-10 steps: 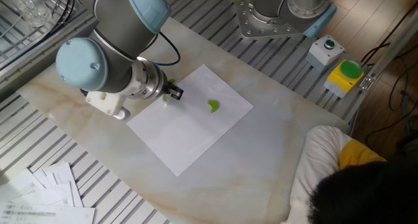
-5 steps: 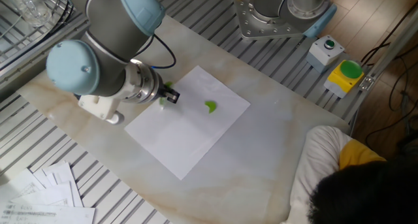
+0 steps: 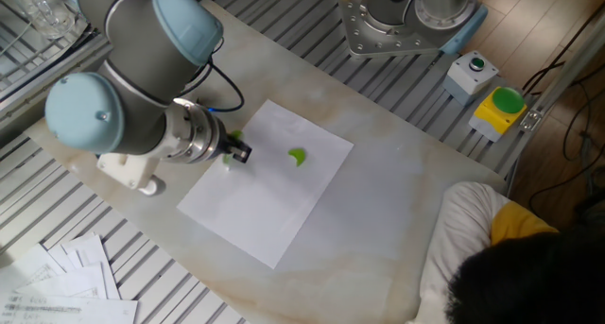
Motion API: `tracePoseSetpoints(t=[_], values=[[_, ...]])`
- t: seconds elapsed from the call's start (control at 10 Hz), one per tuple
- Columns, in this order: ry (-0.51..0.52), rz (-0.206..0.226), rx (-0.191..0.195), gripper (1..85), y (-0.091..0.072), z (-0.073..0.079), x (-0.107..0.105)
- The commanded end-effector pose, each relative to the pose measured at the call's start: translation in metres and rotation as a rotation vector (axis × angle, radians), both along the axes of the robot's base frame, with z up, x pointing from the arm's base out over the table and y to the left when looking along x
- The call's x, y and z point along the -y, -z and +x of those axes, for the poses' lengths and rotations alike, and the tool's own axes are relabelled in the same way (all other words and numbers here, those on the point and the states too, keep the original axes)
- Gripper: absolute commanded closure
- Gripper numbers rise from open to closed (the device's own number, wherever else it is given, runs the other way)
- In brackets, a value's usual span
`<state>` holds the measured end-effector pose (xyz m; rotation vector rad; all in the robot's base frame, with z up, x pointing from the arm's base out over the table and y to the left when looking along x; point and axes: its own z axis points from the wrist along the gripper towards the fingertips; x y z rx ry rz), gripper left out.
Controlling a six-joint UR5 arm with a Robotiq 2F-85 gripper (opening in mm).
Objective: Use the correction tape on paper
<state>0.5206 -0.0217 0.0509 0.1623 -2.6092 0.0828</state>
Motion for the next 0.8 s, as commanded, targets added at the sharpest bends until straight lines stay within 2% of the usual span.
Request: tracePoseSetpoints(t=[0.0, 0.1, 0.2, 0.3, 0.5, 0.7], values=[[-0.006, -0.016, 0.013, 84.7, -0.004, 0.011, 0.003], [0.092, 0.065, -0.013, 84.7, -0.011, 0.004, -0.027], [0.019, 0.017, -0.009, 84.7, -0.015, 0.008, -0.003], [0.042, 0.039, -0.013, 84.7, -0.016, 0.007, -0.011], [0.028, 0.023, -0.002, 84.7, -0.008, 0.008, -0.008], [0.027, 0.024, 0.007, 84.7, -0.001, 0.007, -0.011]])
